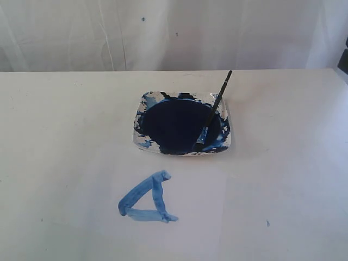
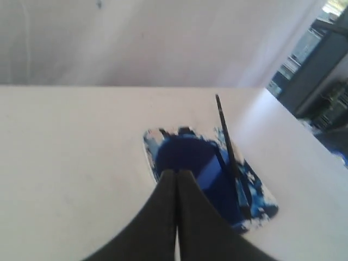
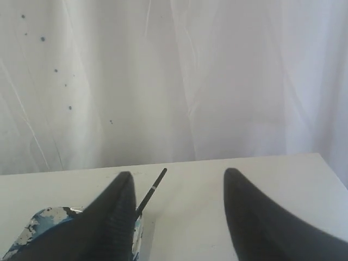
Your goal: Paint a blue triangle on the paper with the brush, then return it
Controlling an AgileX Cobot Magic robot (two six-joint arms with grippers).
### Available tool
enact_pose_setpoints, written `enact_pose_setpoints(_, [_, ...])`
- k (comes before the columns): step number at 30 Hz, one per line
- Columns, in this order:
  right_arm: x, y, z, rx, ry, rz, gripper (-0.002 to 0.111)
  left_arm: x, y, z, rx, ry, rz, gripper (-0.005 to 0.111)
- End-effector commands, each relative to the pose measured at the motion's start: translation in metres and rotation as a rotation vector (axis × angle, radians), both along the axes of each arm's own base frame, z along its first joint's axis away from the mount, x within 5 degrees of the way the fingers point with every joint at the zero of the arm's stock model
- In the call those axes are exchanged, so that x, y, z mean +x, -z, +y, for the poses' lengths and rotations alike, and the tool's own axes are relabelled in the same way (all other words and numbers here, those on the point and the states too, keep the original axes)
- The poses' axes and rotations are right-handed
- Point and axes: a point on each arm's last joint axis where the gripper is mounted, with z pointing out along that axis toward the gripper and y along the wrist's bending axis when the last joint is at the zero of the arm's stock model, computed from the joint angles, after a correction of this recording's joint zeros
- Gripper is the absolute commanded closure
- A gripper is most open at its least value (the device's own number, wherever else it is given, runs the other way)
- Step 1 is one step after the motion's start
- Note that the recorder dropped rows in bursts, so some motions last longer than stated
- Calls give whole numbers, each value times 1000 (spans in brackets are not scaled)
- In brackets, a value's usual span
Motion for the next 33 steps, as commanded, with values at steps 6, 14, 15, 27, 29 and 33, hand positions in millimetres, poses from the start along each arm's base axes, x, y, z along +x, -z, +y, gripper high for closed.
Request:
enact_pose_setpoints(6, [-1, -1, 0, 10, 0, -13, 61, -47, -71, 1, 128, -154, -264, 107])
enact_pose_setpoints(14, [-1, -2, 0, 50, 1, -22, 61, -97, -100, -26, 115, -114, -381, 107])
enact_pose_setpoints(15, [-1, -3, 0, 62, 2, -25, 61, -104, -103, -30, 119, -108, -400, 107])
enact_pose_setpoints(27, [-1, -3, -1, 85, 8, -20, 61, -183, -124, -70, 131, -70, -578, 107])
enact_pose_setpoints(29, [-2, -4, -1, 84, 8, -25, 61, -188, -124, -72, 137, -69, -592, 107])
enact_pose_setpoints(33, [-5, -6, -2, 84, 7, -36, 61, -190, -125, -73, 141, -68, -601, 107])
